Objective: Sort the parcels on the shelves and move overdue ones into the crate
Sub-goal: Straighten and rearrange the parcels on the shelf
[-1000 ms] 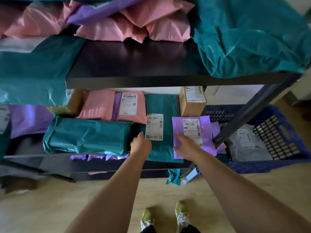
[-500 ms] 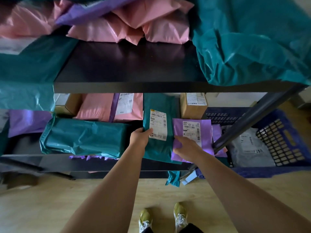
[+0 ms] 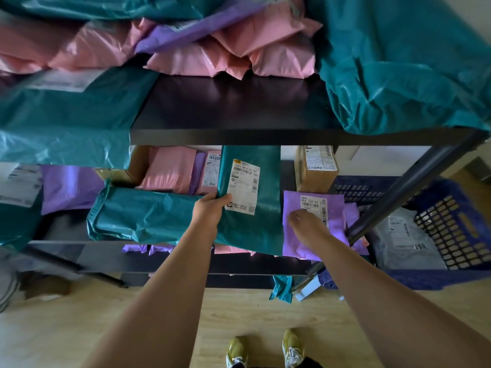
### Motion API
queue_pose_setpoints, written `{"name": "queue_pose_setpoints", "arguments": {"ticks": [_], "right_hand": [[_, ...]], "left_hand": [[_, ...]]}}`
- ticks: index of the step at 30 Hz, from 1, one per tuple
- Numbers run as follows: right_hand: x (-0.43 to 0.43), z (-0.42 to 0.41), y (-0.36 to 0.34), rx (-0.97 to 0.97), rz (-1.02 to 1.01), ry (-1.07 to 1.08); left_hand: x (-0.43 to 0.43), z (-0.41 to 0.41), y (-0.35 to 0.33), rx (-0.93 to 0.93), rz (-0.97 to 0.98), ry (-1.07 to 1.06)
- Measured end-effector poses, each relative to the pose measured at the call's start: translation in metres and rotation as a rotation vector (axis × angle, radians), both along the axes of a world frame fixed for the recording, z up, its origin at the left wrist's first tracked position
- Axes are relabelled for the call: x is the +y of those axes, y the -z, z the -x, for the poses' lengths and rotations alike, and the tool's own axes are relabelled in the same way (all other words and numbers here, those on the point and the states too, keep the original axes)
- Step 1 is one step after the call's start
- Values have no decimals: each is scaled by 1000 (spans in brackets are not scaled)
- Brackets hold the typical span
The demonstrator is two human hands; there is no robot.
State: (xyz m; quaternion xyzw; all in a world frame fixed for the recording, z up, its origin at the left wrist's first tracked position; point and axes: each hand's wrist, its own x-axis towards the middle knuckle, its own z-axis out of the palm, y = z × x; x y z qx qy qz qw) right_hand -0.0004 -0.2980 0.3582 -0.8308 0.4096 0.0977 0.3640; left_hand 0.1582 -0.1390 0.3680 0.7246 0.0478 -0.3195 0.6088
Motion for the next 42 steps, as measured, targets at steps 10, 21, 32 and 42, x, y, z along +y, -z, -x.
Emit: {"name": "queue_pose_setpoints", "arguments": {"ticks": [10, 21, 32, 42], "right_hand": [[18, -6, -22, -424, -578, 402], [29, 15, -8, -376, -541, 483], [13, 12, -6, -243, -292, 394], [-6, -9, -17, -296, -307, 452]], "left_hand": [[31, 16, 9, 360, 198, 191], [41, 27, 33, 312, 163, 173], [16, 37, 40, 26, -84, 354], [-16, 24, 29, -328, -409, 353]]}}
